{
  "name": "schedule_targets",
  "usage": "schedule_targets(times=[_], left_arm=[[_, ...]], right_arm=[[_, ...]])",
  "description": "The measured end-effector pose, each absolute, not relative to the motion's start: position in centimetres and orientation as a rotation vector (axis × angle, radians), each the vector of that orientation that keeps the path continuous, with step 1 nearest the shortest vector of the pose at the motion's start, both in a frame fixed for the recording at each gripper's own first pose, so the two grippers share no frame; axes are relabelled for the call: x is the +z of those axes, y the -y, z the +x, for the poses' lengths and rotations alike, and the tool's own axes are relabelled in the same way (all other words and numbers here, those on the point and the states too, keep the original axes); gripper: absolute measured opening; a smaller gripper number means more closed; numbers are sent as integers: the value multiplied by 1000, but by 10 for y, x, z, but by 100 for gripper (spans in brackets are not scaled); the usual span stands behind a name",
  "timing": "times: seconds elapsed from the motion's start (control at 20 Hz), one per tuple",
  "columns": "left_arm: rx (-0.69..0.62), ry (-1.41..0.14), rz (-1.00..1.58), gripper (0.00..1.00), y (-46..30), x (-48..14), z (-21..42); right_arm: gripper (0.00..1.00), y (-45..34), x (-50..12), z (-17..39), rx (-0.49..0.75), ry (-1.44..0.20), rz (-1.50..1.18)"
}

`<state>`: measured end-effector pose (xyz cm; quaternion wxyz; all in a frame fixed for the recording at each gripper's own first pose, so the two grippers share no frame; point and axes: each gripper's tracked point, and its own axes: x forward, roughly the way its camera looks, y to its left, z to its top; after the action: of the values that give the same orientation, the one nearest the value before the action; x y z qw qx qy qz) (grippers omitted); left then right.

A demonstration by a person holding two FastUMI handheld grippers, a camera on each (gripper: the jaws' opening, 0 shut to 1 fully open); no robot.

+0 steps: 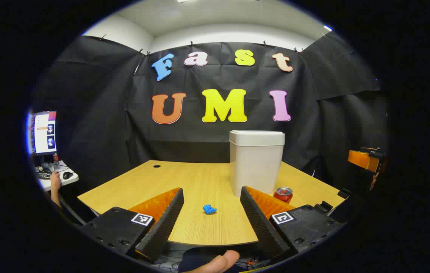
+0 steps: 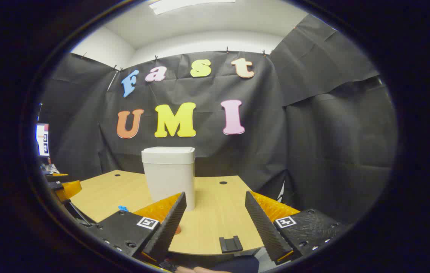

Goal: Press the lid of the desktop garbage bin to open it, pick up the crumpled paper on the desktop and throw it into the bin, then pick up the pop can on the desktop and drop it into the bin, and finally close the garbage bin lid.

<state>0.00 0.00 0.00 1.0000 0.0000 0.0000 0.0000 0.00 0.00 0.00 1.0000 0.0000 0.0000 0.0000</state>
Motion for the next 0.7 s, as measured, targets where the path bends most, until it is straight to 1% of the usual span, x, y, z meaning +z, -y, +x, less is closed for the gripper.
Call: schedule_targets(times=[0.45, 0.7], left_arm=[[46, 26, -6, 98, -29, 8, -4], [34, 5, -16, 98, -30, 2, 0]], right_arm=[[95, -12, 12, 3, 15, 4, -25], [95, -19, 26, 14, 28, 12, -20]])
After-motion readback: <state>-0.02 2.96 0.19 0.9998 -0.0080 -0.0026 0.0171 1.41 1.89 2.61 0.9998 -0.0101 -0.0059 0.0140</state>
